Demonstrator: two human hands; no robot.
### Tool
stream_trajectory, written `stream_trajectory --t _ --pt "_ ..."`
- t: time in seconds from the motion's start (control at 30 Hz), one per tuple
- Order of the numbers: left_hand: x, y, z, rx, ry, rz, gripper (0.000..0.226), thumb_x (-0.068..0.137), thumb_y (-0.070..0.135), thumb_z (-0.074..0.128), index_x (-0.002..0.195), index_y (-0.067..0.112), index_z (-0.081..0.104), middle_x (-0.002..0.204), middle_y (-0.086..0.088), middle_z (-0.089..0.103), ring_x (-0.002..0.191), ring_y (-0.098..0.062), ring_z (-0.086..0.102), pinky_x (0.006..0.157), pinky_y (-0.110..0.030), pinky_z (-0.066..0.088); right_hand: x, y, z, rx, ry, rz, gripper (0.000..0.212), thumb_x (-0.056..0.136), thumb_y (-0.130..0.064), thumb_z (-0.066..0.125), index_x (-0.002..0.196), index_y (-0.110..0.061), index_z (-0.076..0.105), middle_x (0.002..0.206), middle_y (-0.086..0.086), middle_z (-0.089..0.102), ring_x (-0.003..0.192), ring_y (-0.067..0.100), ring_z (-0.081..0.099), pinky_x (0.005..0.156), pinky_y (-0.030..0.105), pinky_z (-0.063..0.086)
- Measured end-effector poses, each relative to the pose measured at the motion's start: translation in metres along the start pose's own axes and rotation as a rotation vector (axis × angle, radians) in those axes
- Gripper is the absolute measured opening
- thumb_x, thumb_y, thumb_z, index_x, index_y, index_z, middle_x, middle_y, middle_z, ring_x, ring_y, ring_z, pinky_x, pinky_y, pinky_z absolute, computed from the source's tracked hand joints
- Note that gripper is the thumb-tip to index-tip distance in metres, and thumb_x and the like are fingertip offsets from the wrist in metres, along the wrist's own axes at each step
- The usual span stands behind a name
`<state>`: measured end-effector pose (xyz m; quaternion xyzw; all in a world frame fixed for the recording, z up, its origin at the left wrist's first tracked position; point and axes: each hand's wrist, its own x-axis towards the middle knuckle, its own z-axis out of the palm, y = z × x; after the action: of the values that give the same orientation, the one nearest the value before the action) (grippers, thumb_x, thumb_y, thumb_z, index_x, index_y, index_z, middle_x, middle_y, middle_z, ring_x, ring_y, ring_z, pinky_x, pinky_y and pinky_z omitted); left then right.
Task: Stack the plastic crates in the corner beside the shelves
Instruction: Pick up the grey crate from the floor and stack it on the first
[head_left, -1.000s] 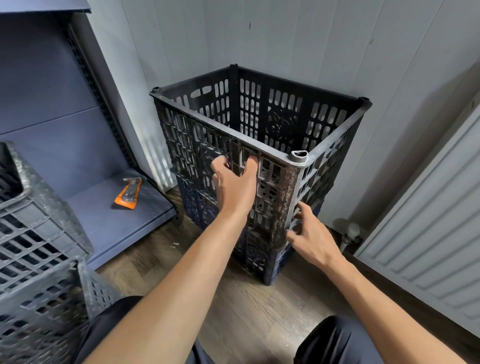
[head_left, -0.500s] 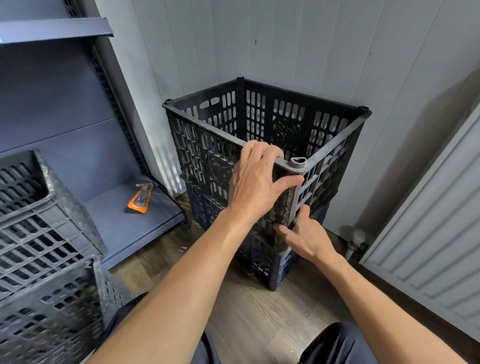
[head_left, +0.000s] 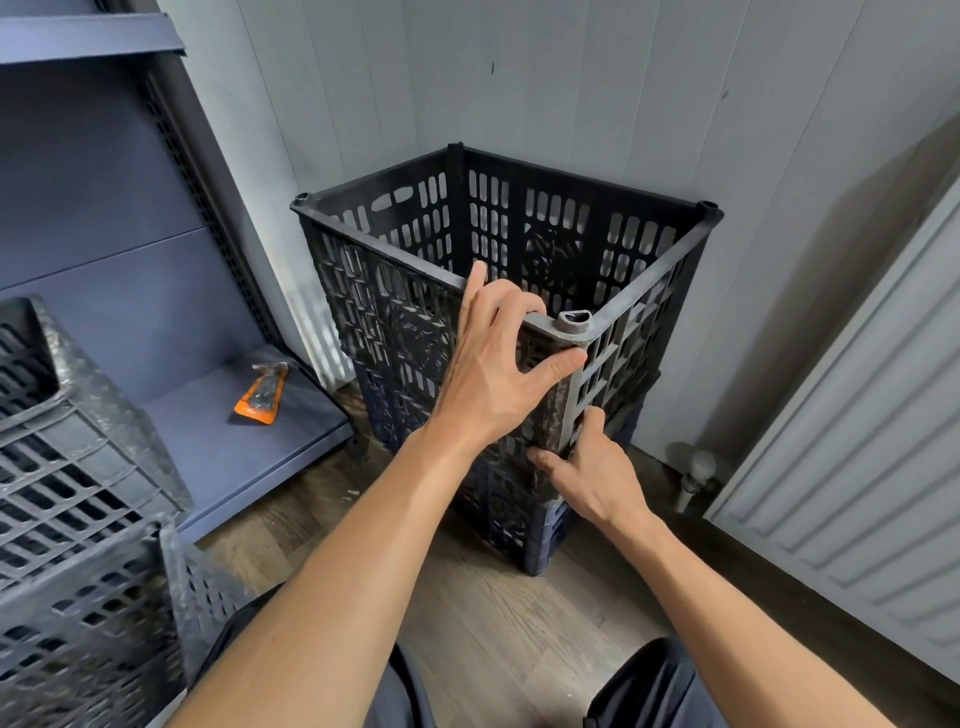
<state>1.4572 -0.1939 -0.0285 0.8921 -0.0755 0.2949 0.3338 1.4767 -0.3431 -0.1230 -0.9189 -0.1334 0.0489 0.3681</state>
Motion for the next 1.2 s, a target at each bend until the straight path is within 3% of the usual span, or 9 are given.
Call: stream_trajectory --t 0.23,0.4,0.63,0.87,0.97,1.03,1.1,1.2 --pt "-0.001 0.000 -0.004 -0.041 -0.040 -0.029 0.048 0.086 0.055 0.063 0.116 0.019 0.051 0.135 -0.001 0.040 0.150 -0.018 -0.009 0.117 -0.031 0.005 -0.002 0.004 0.001 -0.033 0.009 -0.047 0.054 0.087 -0.054 0.063 0.109 -0.021 0.027 0.098 0.004 0.062 0.076 0.023 0.058 0.064 0.033 0.040" --pt "-0.004 0.004 -0.006 0.011 -0.030 -0.022 0.048 0.088 0.053 0.062 0.119 0.018 0.051 0.141 -0.001 0.039 0.151 -0.019 -0.008 0.120 -0.038 0.009 -0.002 0.005 -0.002 -0.056 0.001 -0.030 0.059 0.085 -0.059 0.064 0.109 -0.024 0.023 0.088 0.002 0.063 0.073 0.023 0.060 0.061 0.034 0.042" --pt "-0.005 -0.007 0.000 0.094 -0.069 0.001 0.057 0.088 0.057 0.059 0.129 0.020 0.045 0.160 -0.008 0.014 0.149 -0.019 -0.018 0.117 -0.039 0.007 -0.002 0.007 -0.001 -0.072 -0.010 -0.031 0.071 0.083 -0.057 0.069 0.124 -0.018 0.025 0.089 0.000 0.060 0.070 0.020 0.055 0.061 0.033 0.041" --pt "-0.007 -0.008 -0.003 0.154 -0.102 -0.006 0.070 0.089 0.058 0.058 0.145 0.023 0.034 0.164 -0.005 -0.004 0.147 -0.017 -0.023 0.118 -0.044 0.009 -0.001 0.006 0.002 -0.040 -0.056 -0.027 0.072 0.084 -0.046 0.073 0.128 -0.018 0.023 0.115 0.012 0.068 0.091 0.032 0.068 0.072 0.040 0.052" --pt "-0.015 -0.007 -0.007 0.083 -0.094 -0.009 0.073 0.092 0.042 0.062 0.152 0.024 0.024 0.164 -0.001 -0.007 0.148 -0.015 -0.022 0.118 -0.039 0.006 -0.006 0.005 -0.004 -0.014 -0.128 0.009 0.076 0.090 -0.034 0.070 0.143 -0.018 0.017 0.129 0.016 0.063 0.106 0.036 0.065 0.089 0.043 0.049" --pt "-0.021 -0.008 -0.010 0.048 -0.077 -0.011 0.075 0.093 0.029 0.063 0.154 0.024 0.020 0.164 0.001 -0.007 0.149 -0.013 -0.018 0.117 -0.033 0.006 -0.014 0.005 -0.004 -0.016 -0.123 0.006 0.080 0.094 -0.028 0.065 0.151 -0.018 0.010 0.134 0.016 0.060 0.111 0.035 0.064 0.092 0.042 0.048" --pt "-0.027 -0.008 -0.012 0.044 -0.039 -0.021 0.076 0.093 0.021 0.062 0.155 0.025 0.018 0.164 0.002 -0.006 0.150 -0.011 -0.011 0.115 -0.022 0.007 -0.026 0.007 0.003 -0.028 -0.038 -0.004 0.078 0.095 -0.024 0.061 0.153 -0.017 0.009 0.124 0.016 0.066 0.097 0.031 0.068 0.083 0.041 0.052" --pt "-0.033 -0.004 -0.012 0.016 0.070 -0.080 0.077 0.093 0.015 0.061 0.155 0.027 0.016 0.163 0.001 -0.002 0.150 -0.013 0.005 0.099 0.005 0.015 -0.045 0.009 0.027 -0.060 0.075 0.041 0.053 0.094 -0.023 0.058 0.136 -0.010 0.028 0.081 0.009 0.068 0.058 0.018 0.059 0.057 0.036 0.051"
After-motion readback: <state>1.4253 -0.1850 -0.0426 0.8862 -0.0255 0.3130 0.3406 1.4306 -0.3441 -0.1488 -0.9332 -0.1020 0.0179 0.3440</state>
